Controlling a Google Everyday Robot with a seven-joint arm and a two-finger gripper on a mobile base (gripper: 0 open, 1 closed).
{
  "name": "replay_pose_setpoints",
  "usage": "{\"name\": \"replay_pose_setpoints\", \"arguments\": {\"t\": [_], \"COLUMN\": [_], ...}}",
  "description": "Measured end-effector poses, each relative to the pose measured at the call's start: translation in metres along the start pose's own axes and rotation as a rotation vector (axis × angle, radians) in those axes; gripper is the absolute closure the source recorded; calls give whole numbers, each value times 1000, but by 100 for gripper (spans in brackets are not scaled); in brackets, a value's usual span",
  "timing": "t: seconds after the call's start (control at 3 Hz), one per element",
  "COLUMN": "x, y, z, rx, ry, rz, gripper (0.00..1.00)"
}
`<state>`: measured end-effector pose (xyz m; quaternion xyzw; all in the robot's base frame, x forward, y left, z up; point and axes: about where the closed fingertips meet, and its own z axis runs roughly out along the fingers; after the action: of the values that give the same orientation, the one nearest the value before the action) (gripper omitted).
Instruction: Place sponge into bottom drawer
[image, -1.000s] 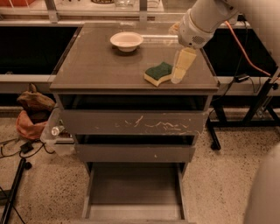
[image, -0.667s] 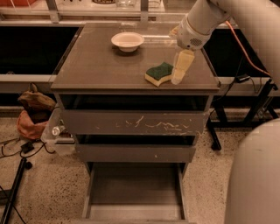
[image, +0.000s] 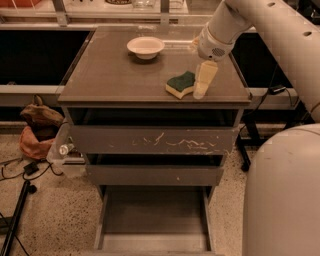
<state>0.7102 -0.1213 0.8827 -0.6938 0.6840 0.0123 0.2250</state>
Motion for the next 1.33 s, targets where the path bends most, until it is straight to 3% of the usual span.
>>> {"name": "replay_pose_setpoints", "arguments": {"t": [0.67,1.33], "x": [6,4], "y": [-1,-14], "z": [30,48], "rx": [-67,-89], "ry": [14,20], "rz": [-4,-20], "gripper": [0,0]}}
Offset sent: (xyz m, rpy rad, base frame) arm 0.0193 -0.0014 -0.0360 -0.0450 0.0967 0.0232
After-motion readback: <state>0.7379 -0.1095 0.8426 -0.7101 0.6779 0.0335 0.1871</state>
